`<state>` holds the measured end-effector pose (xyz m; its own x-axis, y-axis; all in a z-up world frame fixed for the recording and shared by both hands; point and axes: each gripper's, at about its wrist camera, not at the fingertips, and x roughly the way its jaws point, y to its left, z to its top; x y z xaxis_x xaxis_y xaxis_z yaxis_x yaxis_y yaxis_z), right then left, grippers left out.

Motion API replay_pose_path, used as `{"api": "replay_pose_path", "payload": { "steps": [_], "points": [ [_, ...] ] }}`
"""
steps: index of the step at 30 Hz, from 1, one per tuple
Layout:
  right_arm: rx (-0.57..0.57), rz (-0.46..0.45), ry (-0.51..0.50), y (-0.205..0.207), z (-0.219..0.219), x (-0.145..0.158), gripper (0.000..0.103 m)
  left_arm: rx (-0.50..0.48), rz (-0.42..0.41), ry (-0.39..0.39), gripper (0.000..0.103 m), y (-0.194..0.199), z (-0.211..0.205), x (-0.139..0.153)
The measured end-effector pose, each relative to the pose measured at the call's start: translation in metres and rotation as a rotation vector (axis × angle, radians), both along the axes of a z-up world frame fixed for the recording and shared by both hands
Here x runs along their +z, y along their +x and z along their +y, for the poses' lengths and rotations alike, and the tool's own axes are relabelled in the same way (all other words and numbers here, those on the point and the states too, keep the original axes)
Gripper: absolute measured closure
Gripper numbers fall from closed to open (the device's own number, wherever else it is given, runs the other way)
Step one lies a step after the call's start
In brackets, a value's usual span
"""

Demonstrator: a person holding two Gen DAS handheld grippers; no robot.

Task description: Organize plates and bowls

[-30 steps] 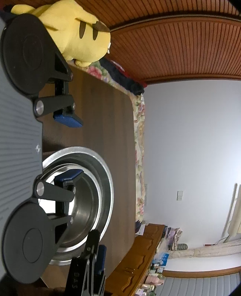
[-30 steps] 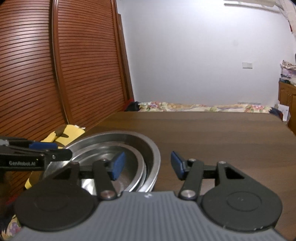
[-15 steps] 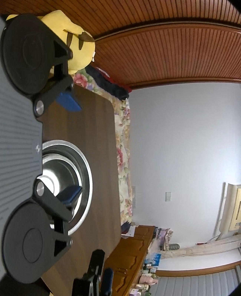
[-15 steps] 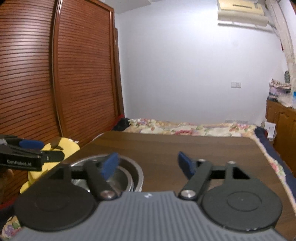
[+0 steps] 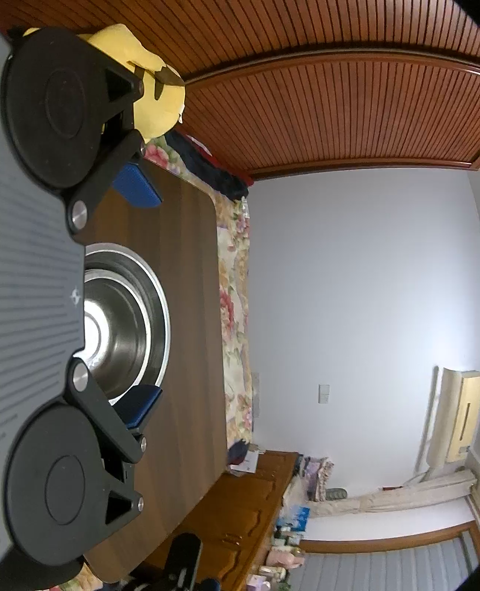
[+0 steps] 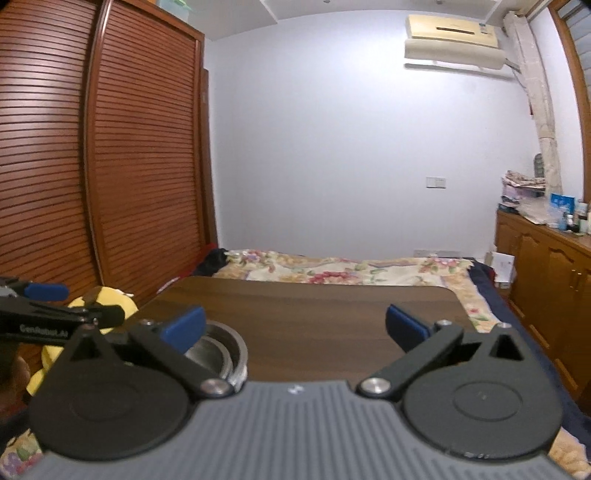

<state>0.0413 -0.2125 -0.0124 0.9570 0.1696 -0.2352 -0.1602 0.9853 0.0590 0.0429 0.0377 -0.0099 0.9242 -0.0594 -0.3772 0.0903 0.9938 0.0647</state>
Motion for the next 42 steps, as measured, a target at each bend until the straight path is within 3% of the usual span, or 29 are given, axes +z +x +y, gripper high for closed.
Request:
{"api": "replay_pose_path", "payload": {
  "steps": [8,42],
  "points": [
    [-0.071,0.016,-0.001,-0.007,-0.007,-0.005,0.0,-0.043,0.004,0.013,0.0,-0.014,-0.016,-0.004],
    [-0.143,0.061,-0.031,-0.01,-0.011,-0.03,0.0,0.008,0.017,0.048,0.0,-0.024,-0.021,-0.025]
  ]
}}
